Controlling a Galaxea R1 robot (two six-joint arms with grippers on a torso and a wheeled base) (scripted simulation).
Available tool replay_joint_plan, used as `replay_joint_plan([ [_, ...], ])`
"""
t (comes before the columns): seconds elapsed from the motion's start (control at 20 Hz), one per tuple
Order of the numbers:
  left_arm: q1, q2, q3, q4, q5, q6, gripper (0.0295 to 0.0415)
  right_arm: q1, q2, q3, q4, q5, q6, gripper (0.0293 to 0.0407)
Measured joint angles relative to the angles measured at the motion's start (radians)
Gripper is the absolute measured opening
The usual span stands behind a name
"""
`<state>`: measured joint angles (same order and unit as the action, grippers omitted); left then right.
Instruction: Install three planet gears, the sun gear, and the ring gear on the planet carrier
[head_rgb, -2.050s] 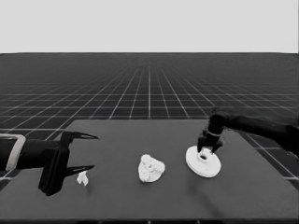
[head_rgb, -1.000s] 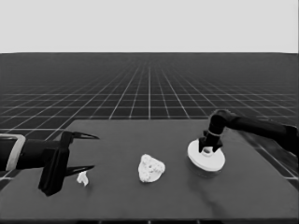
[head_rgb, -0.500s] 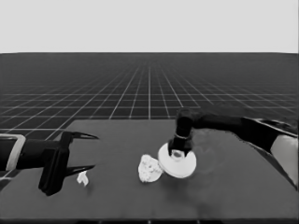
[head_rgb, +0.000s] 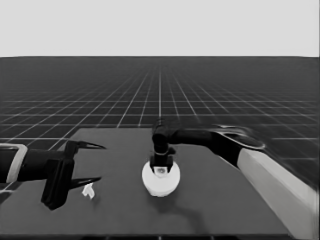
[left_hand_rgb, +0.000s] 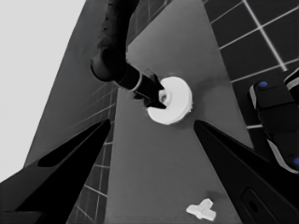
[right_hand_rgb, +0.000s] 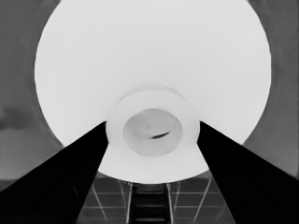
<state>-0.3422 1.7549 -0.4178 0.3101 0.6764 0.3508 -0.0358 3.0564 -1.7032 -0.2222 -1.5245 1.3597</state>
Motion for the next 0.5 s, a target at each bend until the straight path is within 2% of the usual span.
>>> replay_joint_plan([
  [0.15, 0.0, 0.0, 0.0, 0.0, 0.0, 0.0, 0.0385, -0.028, 0.006, -0.02, -0.025, 0.009, -0.011, 0.0348],
  [0.5, 0.0, 0.0, 0.0, 0.0, 0.0, 0.0, 0.0385, -0.036, 0.007, -0.024, -0.031, 0.011, -0.004, 0.0348],
])
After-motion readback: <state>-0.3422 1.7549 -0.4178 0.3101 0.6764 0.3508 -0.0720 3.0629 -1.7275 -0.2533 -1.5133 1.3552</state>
